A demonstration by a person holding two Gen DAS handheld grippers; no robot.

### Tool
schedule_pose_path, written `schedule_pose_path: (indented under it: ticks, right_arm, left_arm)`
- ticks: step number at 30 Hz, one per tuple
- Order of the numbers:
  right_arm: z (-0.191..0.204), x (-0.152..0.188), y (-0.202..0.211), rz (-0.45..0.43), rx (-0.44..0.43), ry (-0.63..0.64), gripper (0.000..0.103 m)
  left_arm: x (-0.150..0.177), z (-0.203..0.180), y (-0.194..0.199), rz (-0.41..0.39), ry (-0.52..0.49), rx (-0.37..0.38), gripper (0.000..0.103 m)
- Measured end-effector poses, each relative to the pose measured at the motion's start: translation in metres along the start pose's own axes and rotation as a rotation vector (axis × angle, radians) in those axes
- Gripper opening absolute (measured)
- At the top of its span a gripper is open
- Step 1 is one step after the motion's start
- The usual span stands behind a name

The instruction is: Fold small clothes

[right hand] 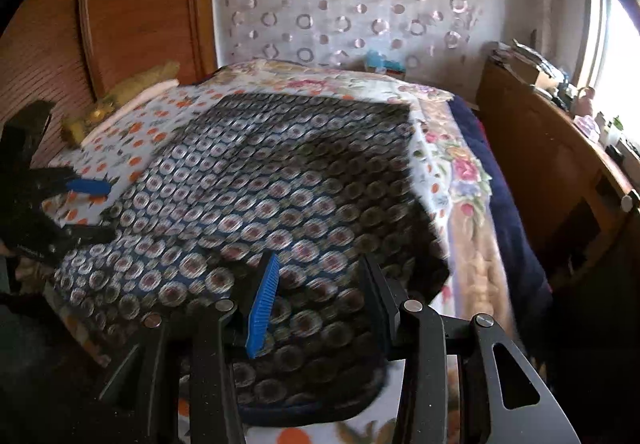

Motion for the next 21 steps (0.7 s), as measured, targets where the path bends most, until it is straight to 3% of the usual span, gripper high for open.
schedule_pose_path:
  ticks: [2, 4, 6, 14, 17, 19, 21]
  right_arm:
    - [0.005, 0.005, 0.004, 0.011, -0.015, 0.010, 0.053]
    - [0.010, 0.009, 0.008, 0.023, -0.027, 0.014, 0.055]
    - [0.011, 0.009, 0.014, 0.031, -0.032, 0.012, 0.060]
    - [0.011, 0.012, 0.025, 0.040, -0.053, 0.001, 0.063]
    - [0.012, 0.013, 0.026, 0.043, -0.057, 0.009, 0.064]
    - [0.015, 0.012, 0.027, 0.041, -0.063, 0.012, 0.064]
    - [0.020, 0.010, 0.027, 0.036, -0.068, 0.014, 0.064]
  left_arm:
    - [0.002, -0.003, 0.003, 0.002, 0.009, 0.017, 0.081]
    - [0.003, -0.005, 0.007, -0.006, 0.020, 0.034, 0.064]
    - [0.006, -0.007, 0.011, -0.005, 0.032, 0.049, 0.056]
    - [0.014, -0.021, 0.019, 0.008, 0.042, 0.113, 0.056]
    - [0.015, -0.030, 0.020, 0.020, 0.059, 0.177, 0.040]
    - [0.014, -0.034, 0.020, 0.028, 0.063, 0.198, 0.004]
    - [0.004, -0.038, 0.027, -0.010, 0.055, 0.210, 0.003]
Point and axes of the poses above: each gripper's, at about its wrist camera, not at the fingertips, and y roughly against the way its jaws point, z to its left, x to its underside, the point moved 8 cm from there along -y, roughly the way its jaws point, and after that the axes turned 9 degrees about -z, right-handed, at the moved point
